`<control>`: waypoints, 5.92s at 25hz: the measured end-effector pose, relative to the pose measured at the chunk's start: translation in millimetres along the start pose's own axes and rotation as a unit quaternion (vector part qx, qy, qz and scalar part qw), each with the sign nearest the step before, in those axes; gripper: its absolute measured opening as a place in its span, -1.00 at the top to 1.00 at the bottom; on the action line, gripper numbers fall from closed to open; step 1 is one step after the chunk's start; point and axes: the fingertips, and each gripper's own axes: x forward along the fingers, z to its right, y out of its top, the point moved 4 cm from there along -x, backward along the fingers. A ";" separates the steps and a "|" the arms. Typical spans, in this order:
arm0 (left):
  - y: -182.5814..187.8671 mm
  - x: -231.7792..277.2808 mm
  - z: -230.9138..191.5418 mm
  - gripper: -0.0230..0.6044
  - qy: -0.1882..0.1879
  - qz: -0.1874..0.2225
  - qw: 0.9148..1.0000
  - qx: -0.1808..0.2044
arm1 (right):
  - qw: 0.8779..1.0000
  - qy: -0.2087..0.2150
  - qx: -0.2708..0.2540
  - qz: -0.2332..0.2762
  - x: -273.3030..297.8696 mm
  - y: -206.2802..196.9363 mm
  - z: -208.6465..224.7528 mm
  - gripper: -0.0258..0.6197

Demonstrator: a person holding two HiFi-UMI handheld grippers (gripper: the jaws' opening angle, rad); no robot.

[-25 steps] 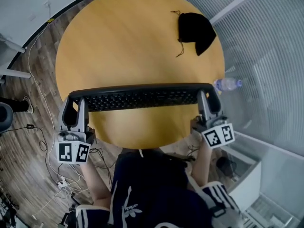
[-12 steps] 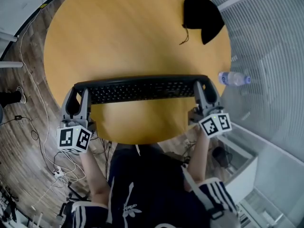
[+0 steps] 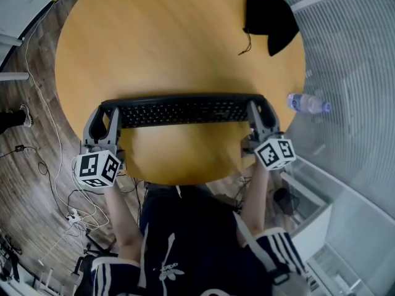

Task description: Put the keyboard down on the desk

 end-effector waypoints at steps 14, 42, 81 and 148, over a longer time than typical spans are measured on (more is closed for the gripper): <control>-7.7 26.3 -6.4 0.33 0.005 -0.031 0.999 -0.007 | 0.998 -0.031 0.043 -0.024 21.7 -18.8 23.1 0.32; -35.7 63.1 -22.0 0.33 0.033 -0.124 0.990 -0.057 | 0.989 -0.076 0.042 -0.120 53.5 -49.8 42.6 0.36; -37.2 62.7 -22.7 0.33 0.051 -0.118 0.990 -0.053 | 0.985 -0.110 -0.010 -0.131 52.2 -45.9 47.2 0.36; 123.9 -227.5 192.5 0.92 -0.062 0.256 0.960 0.096 | 0.974 0.030 -0.166 0.150 -253.9 107.1 -168.6 0.91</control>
